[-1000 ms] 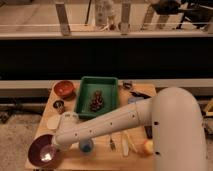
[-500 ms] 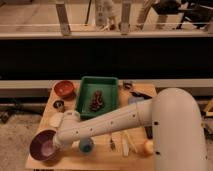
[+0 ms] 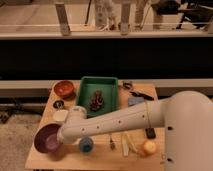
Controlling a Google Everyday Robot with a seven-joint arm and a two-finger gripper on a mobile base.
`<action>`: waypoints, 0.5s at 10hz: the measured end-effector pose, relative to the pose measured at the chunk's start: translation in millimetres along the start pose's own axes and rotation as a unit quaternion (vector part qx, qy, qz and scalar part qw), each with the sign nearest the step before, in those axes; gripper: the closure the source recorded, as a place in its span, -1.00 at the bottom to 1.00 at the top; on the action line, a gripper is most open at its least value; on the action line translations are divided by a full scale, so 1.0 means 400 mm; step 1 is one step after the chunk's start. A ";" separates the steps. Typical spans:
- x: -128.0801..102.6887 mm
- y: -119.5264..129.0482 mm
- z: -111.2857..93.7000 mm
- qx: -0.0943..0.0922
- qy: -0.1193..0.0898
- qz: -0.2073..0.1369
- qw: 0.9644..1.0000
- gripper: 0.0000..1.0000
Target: Stack bowls on top of each other
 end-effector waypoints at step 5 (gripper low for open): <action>0.075 0.023 -0.095 0.010 0.027 0.006 1.000 1.00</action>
